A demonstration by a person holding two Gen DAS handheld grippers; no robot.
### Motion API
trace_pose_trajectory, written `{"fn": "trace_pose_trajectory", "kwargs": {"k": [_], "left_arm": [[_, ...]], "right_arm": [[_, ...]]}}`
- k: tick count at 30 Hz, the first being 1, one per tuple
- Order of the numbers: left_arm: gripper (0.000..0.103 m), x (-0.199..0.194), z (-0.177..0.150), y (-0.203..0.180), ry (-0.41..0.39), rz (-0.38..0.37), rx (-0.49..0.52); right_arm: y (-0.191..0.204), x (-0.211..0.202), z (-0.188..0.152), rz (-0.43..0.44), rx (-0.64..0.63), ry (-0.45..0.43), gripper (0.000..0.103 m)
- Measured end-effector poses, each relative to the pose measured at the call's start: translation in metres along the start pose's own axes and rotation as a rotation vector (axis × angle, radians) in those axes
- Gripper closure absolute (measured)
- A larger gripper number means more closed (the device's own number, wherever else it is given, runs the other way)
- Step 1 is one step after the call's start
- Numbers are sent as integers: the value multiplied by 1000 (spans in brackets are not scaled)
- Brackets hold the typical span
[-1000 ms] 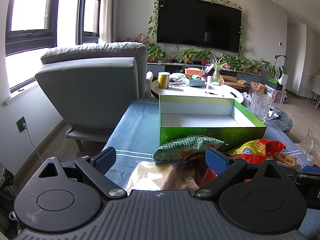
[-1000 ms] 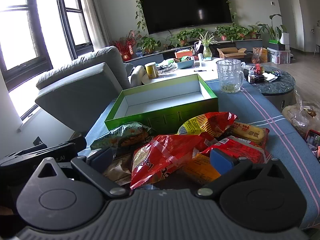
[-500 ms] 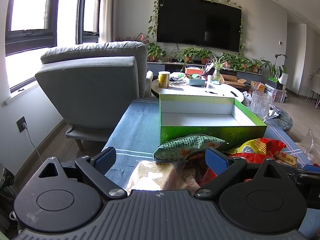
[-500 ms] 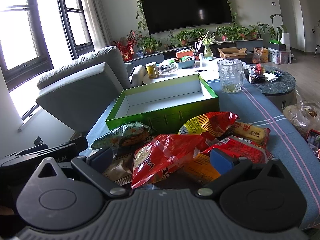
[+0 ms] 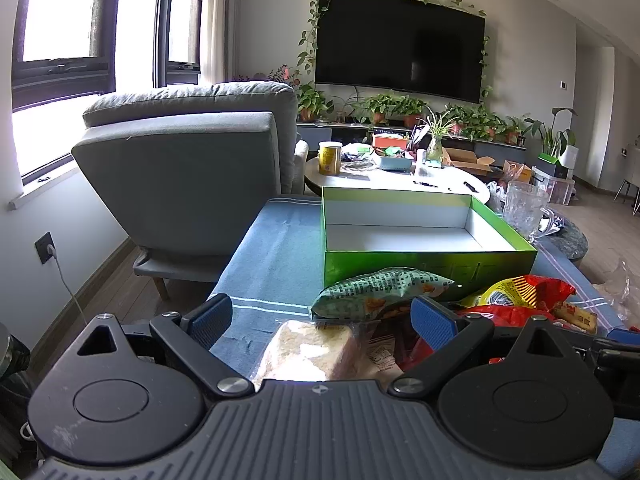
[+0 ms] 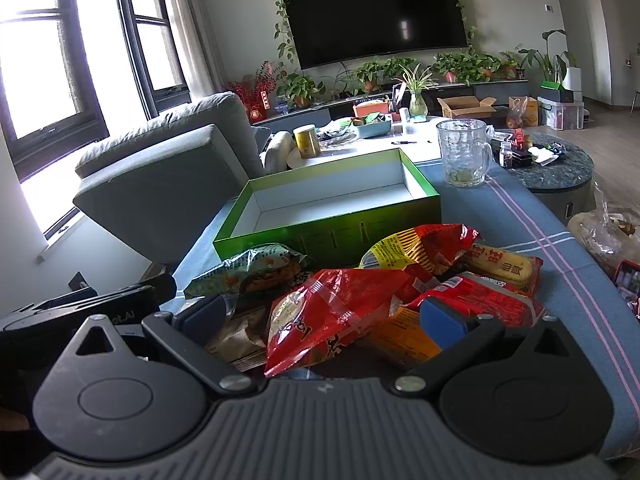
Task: Organize snacks
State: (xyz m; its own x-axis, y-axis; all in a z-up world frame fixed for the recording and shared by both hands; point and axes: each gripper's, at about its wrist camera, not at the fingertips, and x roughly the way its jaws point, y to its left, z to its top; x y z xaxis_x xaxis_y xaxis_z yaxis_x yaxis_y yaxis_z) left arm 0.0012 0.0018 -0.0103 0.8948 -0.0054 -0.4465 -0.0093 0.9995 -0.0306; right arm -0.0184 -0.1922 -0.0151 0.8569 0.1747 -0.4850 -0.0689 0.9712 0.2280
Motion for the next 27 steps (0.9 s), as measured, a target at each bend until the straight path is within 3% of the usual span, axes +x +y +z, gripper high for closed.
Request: {"fn": "trace_pose_trajectory", "kwargs": {"k": [17,27], "left_arm": [[7,23,-1,19,43,48,-25],[7,47,1,24,64,33,-9]], "right_arm": [[3,18,7,5,-38,-18,22],[12,40,21,8,-104,-9,22]]}}
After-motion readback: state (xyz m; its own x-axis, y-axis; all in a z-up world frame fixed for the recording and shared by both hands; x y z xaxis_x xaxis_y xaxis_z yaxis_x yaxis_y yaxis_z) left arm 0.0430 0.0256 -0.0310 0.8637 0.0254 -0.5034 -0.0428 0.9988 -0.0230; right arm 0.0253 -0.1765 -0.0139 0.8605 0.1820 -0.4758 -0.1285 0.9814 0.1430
